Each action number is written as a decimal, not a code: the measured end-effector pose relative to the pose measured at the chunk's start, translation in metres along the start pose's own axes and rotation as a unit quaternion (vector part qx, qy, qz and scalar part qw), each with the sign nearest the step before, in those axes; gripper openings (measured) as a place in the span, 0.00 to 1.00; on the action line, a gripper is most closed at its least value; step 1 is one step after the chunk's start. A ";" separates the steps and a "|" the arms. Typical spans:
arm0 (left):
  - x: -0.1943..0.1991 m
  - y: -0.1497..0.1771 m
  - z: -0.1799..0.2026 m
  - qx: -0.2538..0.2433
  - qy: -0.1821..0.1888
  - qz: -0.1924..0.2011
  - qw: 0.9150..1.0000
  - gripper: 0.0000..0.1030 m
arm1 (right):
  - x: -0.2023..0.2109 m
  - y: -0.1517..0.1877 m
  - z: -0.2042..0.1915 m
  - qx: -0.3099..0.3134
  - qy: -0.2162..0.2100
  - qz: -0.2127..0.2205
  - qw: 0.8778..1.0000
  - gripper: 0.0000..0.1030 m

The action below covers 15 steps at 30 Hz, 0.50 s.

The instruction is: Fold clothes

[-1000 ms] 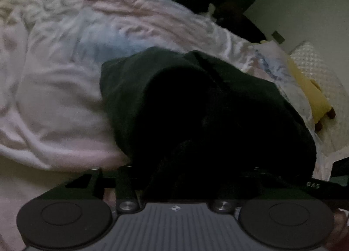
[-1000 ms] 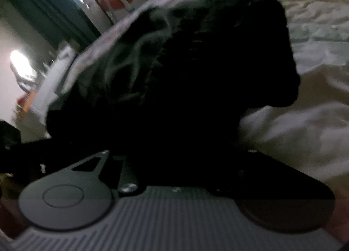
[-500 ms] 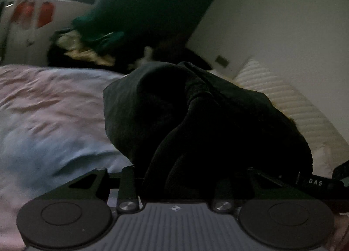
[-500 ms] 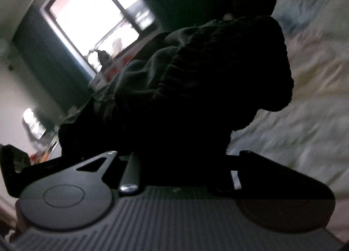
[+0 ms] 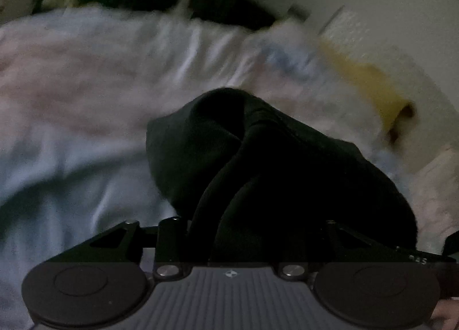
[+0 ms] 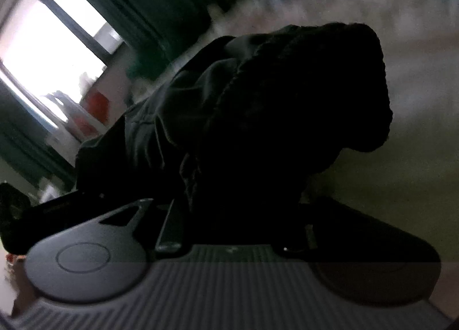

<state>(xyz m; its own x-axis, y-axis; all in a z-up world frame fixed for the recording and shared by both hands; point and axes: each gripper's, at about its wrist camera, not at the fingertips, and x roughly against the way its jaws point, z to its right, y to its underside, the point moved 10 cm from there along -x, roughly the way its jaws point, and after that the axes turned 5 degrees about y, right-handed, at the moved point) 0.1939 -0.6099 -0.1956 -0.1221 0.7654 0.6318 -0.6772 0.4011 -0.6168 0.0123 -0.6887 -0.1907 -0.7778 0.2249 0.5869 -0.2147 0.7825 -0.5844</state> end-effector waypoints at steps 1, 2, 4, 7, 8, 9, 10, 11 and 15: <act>-0.003 0.005 -0.005 -0.003 0.005 0.004 1.000 0.49 | -0.010 0.008 0.007 -0.007 0.005 -0.006 1.000 0.31; -0.004 0.005 -0.007 -0.002 0.007 0.009 1.000 0.49 | -0.021 0.016 0.015 -0.015 0.009 -0.012 1.000 0.32; -0.005 0.002 -0.005 -0.007 -0.001 0.006 1.000 0.51 | -0.041 0.033 0.030 -0.030 0.019 -0.024 0.999 0.34; 0.000 -0.004 0.003 -0.026 -0.021 -0.007 0.999 0.61 | -0.045 0.037 0.034 -0.045 0.026 -0.044 0.998 0.38; 0.004 -0.003 0.005 -0.030 -0.024 -0.015 0.999 0.70 | -0.040 0.037 0.035 -0.050 0.028 -0.052 0.997 0.39; 0.012 0.001 0.010 -0.038 -0.028 -0.020 0.999 0.72 | -0.034 0.038 0.036 -0.052 0.032 -0.059 0.996 0.40; 0.023 0.004 0.013 -0.051 -0.034 -0.020 0.998 0.76 | -0.024 0.037 0.036 -0.046 0.041 -0.062 0.996 0.44; 0.035 0.006 0.018 -0.069 -0.043 -0.016 0.997 0.79 | -0.014 0.037 0.036 -0.040 0.050 -0.064 0.996 0.46; 0.089 0.011 0.040 -0.100 -0.069 0.002 0.993 0.88 | 0.029 0.038 0.033 -0.031 0.082 -0.051 0.995 0.54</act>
<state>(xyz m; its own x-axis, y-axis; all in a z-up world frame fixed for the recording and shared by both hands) 0.1467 -0.5572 -0.1274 -0.2322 0.6964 0.6791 -0.5199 0.5012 -0.6917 -0.0384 -0.6717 -0.2144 -0.6463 0.2296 0.7277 -0.2470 0.8394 -0.4842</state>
